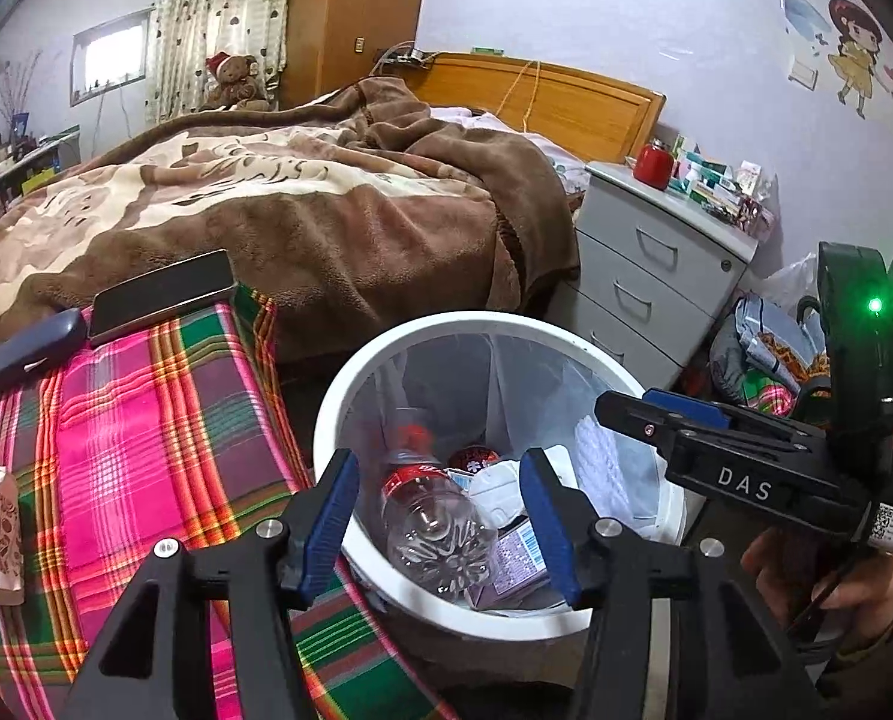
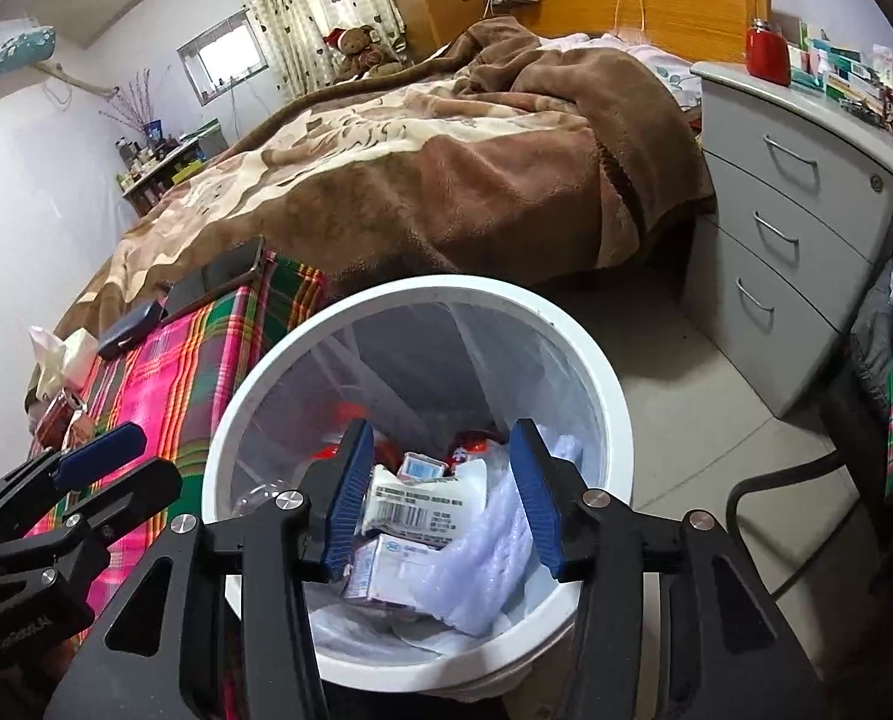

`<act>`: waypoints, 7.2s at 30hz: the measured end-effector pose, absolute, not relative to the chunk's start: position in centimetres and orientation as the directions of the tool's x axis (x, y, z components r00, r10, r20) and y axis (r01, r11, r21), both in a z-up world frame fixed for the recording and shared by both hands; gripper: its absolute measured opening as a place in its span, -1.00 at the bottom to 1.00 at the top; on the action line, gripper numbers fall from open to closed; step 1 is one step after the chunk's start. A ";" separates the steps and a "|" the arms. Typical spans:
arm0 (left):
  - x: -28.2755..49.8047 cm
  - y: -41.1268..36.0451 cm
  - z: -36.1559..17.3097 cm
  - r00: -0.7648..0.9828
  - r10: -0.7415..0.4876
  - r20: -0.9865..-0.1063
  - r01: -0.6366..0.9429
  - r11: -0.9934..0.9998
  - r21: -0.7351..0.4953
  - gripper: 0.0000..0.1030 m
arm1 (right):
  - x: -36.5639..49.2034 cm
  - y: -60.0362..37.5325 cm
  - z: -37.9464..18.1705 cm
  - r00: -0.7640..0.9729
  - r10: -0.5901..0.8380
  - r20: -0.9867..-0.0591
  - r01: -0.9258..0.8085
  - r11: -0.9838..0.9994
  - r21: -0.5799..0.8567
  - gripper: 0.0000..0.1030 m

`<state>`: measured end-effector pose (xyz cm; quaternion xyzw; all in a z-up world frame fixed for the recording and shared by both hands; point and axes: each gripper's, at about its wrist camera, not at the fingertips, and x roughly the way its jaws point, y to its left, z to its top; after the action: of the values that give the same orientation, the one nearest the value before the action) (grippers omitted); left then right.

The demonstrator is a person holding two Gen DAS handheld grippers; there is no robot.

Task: Collect trash
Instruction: 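Carry the foam net and clear cup over the bin and open both tools, then move both tools back toward the remaining trash on the bed, then grasp the crumpled white paper cup with the right tool while the left tool grasps the red can, then lift the red can and paper cup and carry both over the white bin, then open both tools to drop the can and paper cup into the bin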

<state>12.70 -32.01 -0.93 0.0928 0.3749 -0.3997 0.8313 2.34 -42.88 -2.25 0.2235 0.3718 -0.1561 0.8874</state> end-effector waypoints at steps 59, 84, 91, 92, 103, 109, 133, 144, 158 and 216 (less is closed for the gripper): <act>23.3 0.9 1.3 0.698 -0.316 -0.643 0.310 0.942 -0.127 0.22 | 15.0 -21.0 -0.6 0.722 0.192 -0.664 0.057 0.941 0.333 0.14; 33.9 -0.7 -2.8 0.579 -0.341 -0.741 0.433 0.898 -0.075 0.22 | 19.0 -16.4 -4.3 0.609 0.285 -0.740 -0.001 0.933 0.359 -0.62; 35.3 -1.3 -4.1 0.541 -0.343 -0.768 0.446 0.891 -0.084 0.23 | 18.6 -17.5 -3.7 0.641 0.248 -0.727 0.020 0.940 0.339 -0.63; 35.3 -1.4 -4.2 0.539 -0.344 -0.769 0.449 0.890 -0.083 0.23 | 18.6 -17.8 -3.6 0.643 0.247 -0.725 0.023 0.940 0.341 -0.63; 35.8 -3.2 -5.7 0.518 -0.329 -0.789 0.455 0.888 -0.071 0.24 | 18.9 -19.3 -4.0 0.648 0.225 -0.727 0.058 0.938 0.342 -0.63; 35.6 -3.8 -6.3 0.514 -0.305 -0.802 0.442 0.895 -0.057 0.10 | 18.9 -19.5 -3.9 0.651 0.225 -0.725 0.055 0.939 0.340 -0.63; 27.7 -4.9 -2.9 0.570 -0.325 -0.754 0.434 0.899 -0.060 0.02 | 15.0 -22.3 -1.7 0.705 0.183 -0.685 0.093 0.934 0.345 -0.71; 23.2 -5.7 -1.4 0.583 -0.351 -0.733 0.450 0.890 -0.067 0.02 | 13.3 -23.1 -1.9 0.689 0.194 -0.698 0.057 0.946 0.319 -0.70; 21.0 -5.1 -1.0 0.580 -0.355 -0.733 0.439 0.894 -0.086 0.02 | 14.6 -22.3 -5.0 0.617 0.185 -0.765 0.072 0.954 0.290 -0.58; 12.7 -34.7 -0.5 0.370 -0.569 -0.734 0.756 0.644 -0.118 0.02 | 3.2 -43.5 -2.6 0.634 -0.173 -0.753 0.465 0.864 0.192 -0.57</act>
<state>12.69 -34.71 -0.53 0.1201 0.3888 -0.4045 0.8190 3.23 -43.45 -2.59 0.1879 0.3877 -0.1804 0.8842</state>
